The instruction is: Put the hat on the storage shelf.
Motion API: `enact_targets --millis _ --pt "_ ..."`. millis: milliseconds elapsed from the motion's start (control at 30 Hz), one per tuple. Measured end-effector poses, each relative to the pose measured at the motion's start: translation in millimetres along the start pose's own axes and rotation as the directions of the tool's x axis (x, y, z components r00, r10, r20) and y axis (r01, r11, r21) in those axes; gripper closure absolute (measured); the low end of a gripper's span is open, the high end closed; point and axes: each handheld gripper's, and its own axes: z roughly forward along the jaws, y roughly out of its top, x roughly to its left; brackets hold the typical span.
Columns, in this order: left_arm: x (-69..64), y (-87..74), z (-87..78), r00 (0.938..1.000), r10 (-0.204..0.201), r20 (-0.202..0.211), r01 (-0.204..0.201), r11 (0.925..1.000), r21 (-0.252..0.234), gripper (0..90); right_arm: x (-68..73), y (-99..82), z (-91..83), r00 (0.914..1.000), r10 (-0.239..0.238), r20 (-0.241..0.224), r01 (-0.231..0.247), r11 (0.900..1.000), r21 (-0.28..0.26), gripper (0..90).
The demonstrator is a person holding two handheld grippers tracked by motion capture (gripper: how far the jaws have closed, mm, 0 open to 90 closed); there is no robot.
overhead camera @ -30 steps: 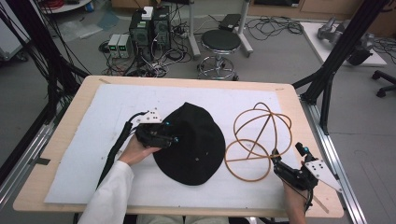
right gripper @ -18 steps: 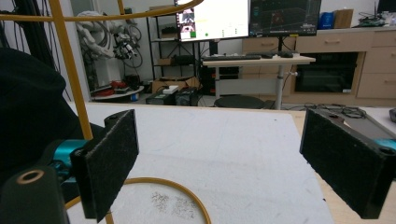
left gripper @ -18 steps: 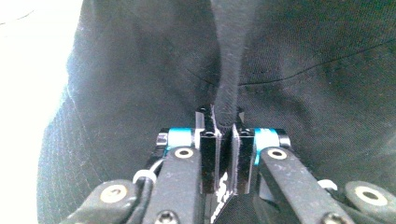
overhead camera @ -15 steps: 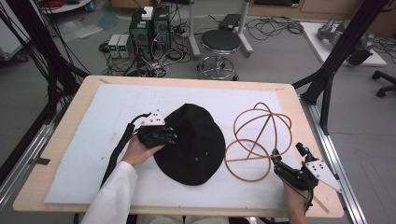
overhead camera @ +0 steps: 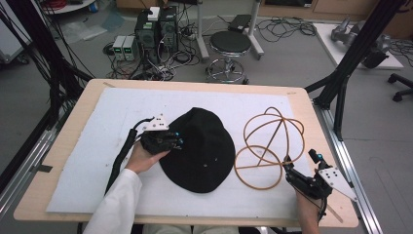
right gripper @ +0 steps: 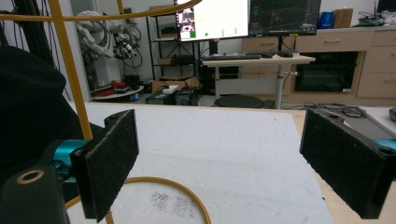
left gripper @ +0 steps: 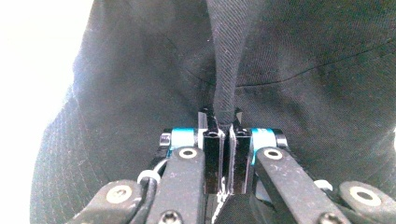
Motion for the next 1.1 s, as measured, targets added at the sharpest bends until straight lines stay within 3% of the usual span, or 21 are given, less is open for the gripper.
enact_targets --millis 200,367,567,633,767,800,833,867,900,933,967,1067,1100 --pt "-0.7 3.4 -6.2 0.9991 -0.021 0.036 0.023 0.9981 -0.057 87.4 0.2 0.0 -0.1 1.0 0.003 -0.001 -0.003 1.0 0.0 10.8" --pt "-0.2 5.4 -14.0 0.999 -0.017 0.041 0.021 0.996 -0.087 87.3 0.0 0.0 -0.2 1.0 0.001 -0.002 -0.001 1.0 -0.001 10.9" --pt "1.7 9.4 -29.6 0.9987 -0.023 0.045 0.03 0.986 -0.164 87.4 -0.1 -0.2 -0.7 1.0 0.004 -0.001 -0.004 1.0 -0.002 10.8" --pt "1.1 11.2 -35.3 0.9988 -0.024 0.044 0.032 0.9803 -0.195 87.4 -0.1 -0.2 -0.6 1.0 0.002 -0.001 -0.002 1.0 -0.002 10.9" --pt "0.3 15.5 -46.7 0.9982 -0.037 0.046 0.049 0.9587 -0.28 87.3 0.3 -0.3 -0.3 1.0 -0.001 -0.002 0.001 1.0 -0.002 10.8" --pt "0.3 15.5 -46.7 0.9982 -0.037 0.046 0.049 0.9587 -0.28 87.3 0.4 -0.3 -0.3 1.0 0.0 -0.002 0.0 1.0 -0.001 10.9" --pt "0.1 17.0 -49.7 0.9976 -0.044 0.054 0.059 0.9473 -0.315 87.3 0.4 -0.3 -0.3 1.0 -0.001 -0.001 0.001 1.0 -0.001 10.8" --pt "0.1 17.0 -49.7 0.9976 -0.044 0.054 0.059 0.9473 -0.315 87.3 0.5 -0.3 -0.2 1.0 -0.001 -0.001 0.001 1.0 -0.001 10.9" --pt "-1.2 18.9 -53.0 0.9976 -0.041 0.057 0.058 0.9369 -0.345 87.3 0.7 -0.3 -0.3 1.0 0.0 -0.001 0.0 1.0 -0.001 10.9" --pt "-1.2 18.9 -53.0 0.9976 -0.041 0.057 0.058 0.9369 -0.345 87.3 0.7 -0.3 -0.3 1.0 0.0 -0.001 0.0 1.0 -0.001 10.9" --pt "-2.2 21.1 -56.5 0.9976 -0.037 0.059 0.056 0.9292 -0.365 87.3 0.6 -0.3 -0.3 1.0 -0.001 -0.002 0.001 1.0 -0.002 10.9" --pt "-3.1 23.2 -59.9 0.9978 -0.029 0.059 0.05 0.9231 -0.381 87.3 0.7 -0.2 -0.6 1.0 0.0 -0.002 0.0 1.0 -0.003 10.9" --pt "-4.6 25.8 -63.8 0.9981 -0.021 0.058 0.043 0.9174 -0.396 87.3 0.5 -0.2 -0.6 1.0 -0.003 -0.001 0.003 1.0 -0.004 10.9"
